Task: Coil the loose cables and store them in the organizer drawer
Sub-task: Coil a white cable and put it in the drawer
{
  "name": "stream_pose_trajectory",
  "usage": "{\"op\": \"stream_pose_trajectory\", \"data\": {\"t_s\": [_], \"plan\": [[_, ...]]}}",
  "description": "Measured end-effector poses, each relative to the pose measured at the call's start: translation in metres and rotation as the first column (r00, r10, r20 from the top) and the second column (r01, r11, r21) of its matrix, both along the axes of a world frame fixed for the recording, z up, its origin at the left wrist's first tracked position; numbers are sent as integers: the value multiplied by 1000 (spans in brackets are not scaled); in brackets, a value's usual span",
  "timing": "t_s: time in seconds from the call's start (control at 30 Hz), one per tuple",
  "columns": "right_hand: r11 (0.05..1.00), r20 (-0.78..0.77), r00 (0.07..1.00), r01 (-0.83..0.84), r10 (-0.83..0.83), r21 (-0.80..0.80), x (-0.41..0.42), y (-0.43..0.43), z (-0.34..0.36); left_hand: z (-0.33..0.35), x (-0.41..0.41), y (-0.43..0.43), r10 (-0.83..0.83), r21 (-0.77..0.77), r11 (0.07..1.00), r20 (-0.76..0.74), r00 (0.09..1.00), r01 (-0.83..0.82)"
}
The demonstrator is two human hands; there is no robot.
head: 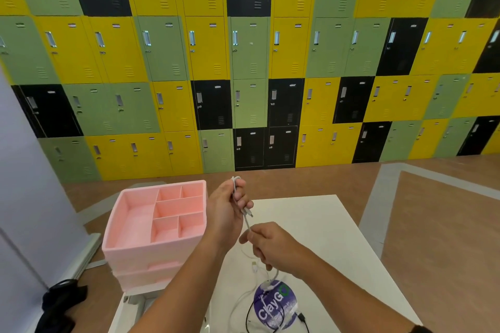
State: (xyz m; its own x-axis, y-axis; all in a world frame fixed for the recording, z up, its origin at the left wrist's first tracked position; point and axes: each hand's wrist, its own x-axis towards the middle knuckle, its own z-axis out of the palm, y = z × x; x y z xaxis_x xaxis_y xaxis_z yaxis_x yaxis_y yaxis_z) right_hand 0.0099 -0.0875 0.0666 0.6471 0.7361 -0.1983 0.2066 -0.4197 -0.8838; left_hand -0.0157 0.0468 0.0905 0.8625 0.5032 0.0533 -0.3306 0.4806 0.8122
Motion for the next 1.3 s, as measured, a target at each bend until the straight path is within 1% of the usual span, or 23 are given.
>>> {"op": "stream_pose_trajectory", "data": {"t_s": [0.07,0.13,0.17,0.23,0.3,0.33,0.4,0.47,0.57,0.67,0.73,0.8,0.87,0.93,1.0,1.03,1.1,1.17,1.23,1.27,1.3], "plan": [[993,67,996,-58,65,-99,-3,-1,6,-9,3,4,98,173,981,-61,993,-86],[975,194,970,-105,143,-194,-3,-2,17,-19,2,8,143,344,934,-113,983,-96],[967,269,947,-116,177,-228,-2,-2,24,-23,0,9,134,425,903,-146,980,-61],[954,413,884,-107,220,-279,1,-2,39,-29,-6,7,63,564,822,-233,970,82],[948,519,826,-56,220,-313,8,-1,52,-34,-12,4,-9,629,747,-314,949,215],[952,543,817,-22,193,-305,12,-1,56,-35,-14,4,-50,623,737,-336,940,262],[965,570,813,42,119,-260,21,-3,62,-33,-17,3,-165,530,769,-375,912,357],[977,560,825,50,77,-208,29,-6,63,-26,-19,3,-307,359,811,-412,858,463],[998,454,891,12,18,-62,32,-9,57,-18,-20,3,-490,98,821,-387,781,563],[1000,405,914,1,11,-29,32,-9,50,-17,-22,5,-563,-53,812,-332,757,581],[998,390,920,-2,29,-69,33,-8,49,-17,-24,5,-570,-62,809,-322,756,584],[991,425,904,22,36,-130,34,-7,50,-19,-24,4,-537,-13,825,-328,777,565],[986,445,895,67,9,-155,34,-7,49,-21,-21,0,-448,54,866,-355,820,497],[983,445,895,107,-30,-149,35,-7,46,-24,-17,-4,-292,196,902,-375,879,384],[980,444,894,128,-49,-149,35,-7,44,-25,-15,-5,-160,331,898,-367,916,290],[980,435,899,131,-54,-148,35,-6,42,-26,-15,-5,-132,366,889,-367,921,274],[984,390,919,115,-53,-136,34,-8,41,-26,-15,-4,-92,436,860,-379,921,266],[991,297,953,87,-53,-103,35,-12,44,-27,-15,-1,-17,511,824,-408,913,244],[995,170,984,71,-58,-69,40,-21,47,-29,-16,5,29,515,831,-417,908,210],[996,131,990,55,-45,-70,43,-26,48,-30,-17,7,37,501,843,-413,910,193],[995,124,992,33,-22,-91,45,-30,49,-31,-18,9,40,488,854,-407,913,180]]}}
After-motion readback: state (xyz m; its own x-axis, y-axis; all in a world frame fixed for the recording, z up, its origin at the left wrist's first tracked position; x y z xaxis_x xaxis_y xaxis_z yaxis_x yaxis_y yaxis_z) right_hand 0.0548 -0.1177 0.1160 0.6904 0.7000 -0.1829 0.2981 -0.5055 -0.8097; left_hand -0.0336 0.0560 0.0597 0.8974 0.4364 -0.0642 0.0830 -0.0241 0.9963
